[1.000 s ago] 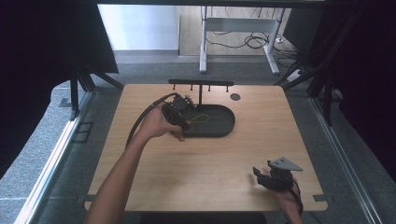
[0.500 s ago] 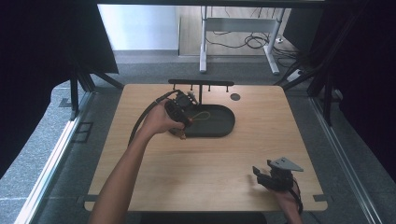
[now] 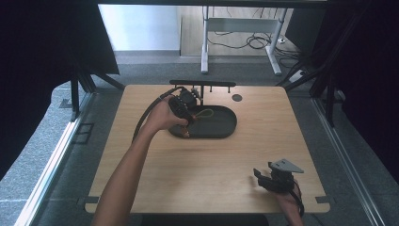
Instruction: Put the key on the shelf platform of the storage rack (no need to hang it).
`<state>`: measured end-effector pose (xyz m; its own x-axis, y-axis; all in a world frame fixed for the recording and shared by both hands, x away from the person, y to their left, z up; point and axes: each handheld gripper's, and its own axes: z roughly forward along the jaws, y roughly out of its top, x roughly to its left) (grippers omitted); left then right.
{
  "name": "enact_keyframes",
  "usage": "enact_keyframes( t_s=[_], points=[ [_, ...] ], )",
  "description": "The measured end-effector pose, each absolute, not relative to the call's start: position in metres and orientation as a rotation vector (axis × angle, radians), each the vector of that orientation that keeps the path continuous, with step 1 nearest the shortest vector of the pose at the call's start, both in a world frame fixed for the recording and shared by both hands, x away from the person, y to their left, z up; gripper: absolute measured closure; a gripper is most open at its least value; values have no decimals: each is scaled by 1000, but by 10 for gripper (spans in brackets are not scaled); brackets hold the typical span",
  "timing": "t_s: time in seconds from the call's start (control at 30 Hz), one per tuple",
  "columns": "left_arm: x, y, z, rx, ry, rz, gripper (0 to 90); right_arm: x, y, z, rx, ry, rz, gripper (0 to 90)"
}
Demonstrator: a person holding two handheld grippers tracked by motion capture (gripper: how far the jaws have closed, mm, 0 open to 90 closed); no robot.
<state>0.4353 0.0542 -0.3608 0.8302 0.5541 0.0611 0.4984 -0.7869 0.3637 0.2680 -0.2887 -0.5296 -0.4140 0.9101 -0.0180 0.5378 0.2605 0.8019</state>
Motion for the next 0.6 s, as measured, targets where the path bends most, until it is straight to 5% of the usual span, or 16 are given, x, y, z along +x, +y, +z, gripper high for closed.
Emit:
enact_keyframes(
  t_s=[0.6],
  points=[
    [458, 55, -358, 2675, 838, 249, 665, 269, -288, -532, 1316, 2060, 1012, 324]
  ],
)
